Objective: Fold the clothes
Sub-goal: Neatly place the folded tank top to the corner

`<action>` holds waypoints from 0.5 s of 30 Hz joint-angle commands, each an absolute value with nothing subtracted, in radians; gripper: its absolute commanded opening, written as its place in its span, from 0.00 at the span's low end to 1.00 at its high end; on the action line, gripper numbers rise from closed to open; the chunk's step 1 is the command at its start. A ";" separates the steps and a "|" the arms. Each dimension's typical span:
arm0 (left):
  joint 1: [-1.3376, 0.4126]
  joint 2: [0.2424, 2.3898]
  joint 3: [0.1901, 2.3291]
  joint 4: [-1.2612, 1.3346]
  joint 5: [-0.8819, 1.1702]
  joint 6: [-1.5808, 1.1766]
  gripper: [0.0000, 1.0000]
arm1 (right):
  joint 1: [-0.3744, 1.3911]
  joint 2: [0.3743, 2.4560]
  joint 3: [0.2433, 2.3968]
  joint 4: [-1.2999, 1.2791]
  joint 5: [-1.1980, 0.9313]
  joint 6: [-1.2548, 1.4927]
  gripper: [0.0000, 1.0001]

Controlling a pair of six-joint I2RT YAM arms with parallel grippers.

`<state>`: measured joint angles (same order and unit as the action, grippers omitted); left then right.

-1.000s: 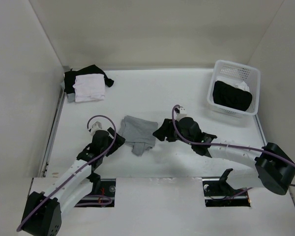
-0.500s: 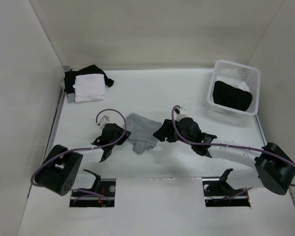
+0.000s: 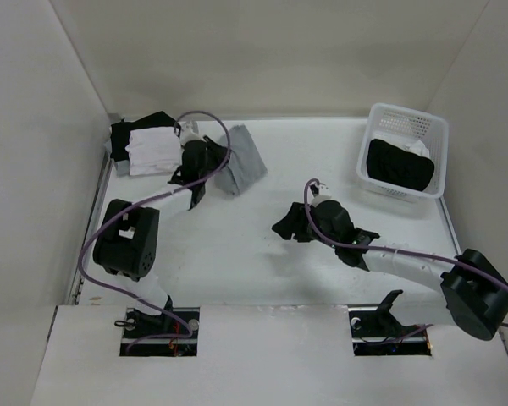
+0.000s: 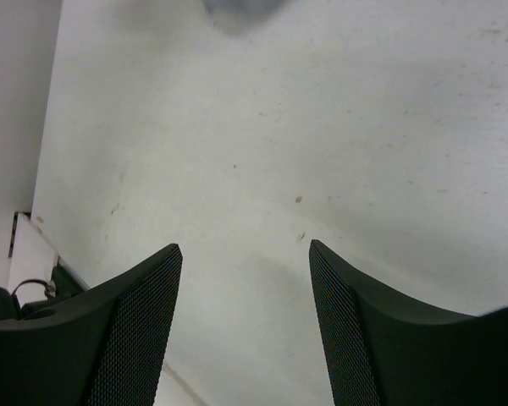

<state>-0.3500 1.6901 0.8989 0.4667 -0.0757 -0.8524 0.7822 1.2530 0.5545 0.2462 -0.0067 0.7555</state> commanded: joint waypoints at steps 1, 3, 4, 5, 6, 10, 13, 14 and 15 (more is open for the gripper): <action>-0.214 1.701 1.066 0.480 -0.080 -0.729 0.00 | 0.759 1.233 0.551 0.273 -0.012 0.742 0.66; -0.115 1.716 1.132 0.460 -0.078 -0.733 0.00 | 0.755 1.247 0.563 0.272 -0.024 0.736 0.66; -0.066 1.727 1.158 0.450 -0.084 -0.738 0.00 | 0.754 1.258 0.571 0.272 -0.032 0.735 0.66; -0.010 1.742 1.179 0.437 -0.090 -0.753 0.00 | 0.752 1.268 0.578 0.272 -0.040 0.733 0.67; 0.042 1.758 1.193 0.428 -0.098 -0.785 0.02 | 0.754 1.281 0.587 0.272 -0.047 0.732 0.67; 0.232 1.865 1.209 0.364 -0.149 -0.905 0.42 | 0.757 1.310 0.604 0.272 -0.058 0.724 0.67; 0.300 1.893 1.145 0.337 -0.130 -0.992 0.54 | 0.759 1.312 0.606 0.273 -0.060 0.724 0.68; 0.303 1.875 1.099 0.356 -0.138 -1.037 0.55 | 0.759 1.309 0.606 0.273 -0.060 0.724 0.68; 0.301 1.853 1.053 0.391 -0.147 -1.061 0.56 | 0.759 1.307 0.604 0.275 -0.060 0.724 0.69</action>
<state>0.3302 1.8969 1.1385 0.3965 -0.1410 -0.9409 0.7586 1.3113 0.5621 0.2436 -0.0463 0.7399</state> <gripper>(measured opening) 0.558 0.684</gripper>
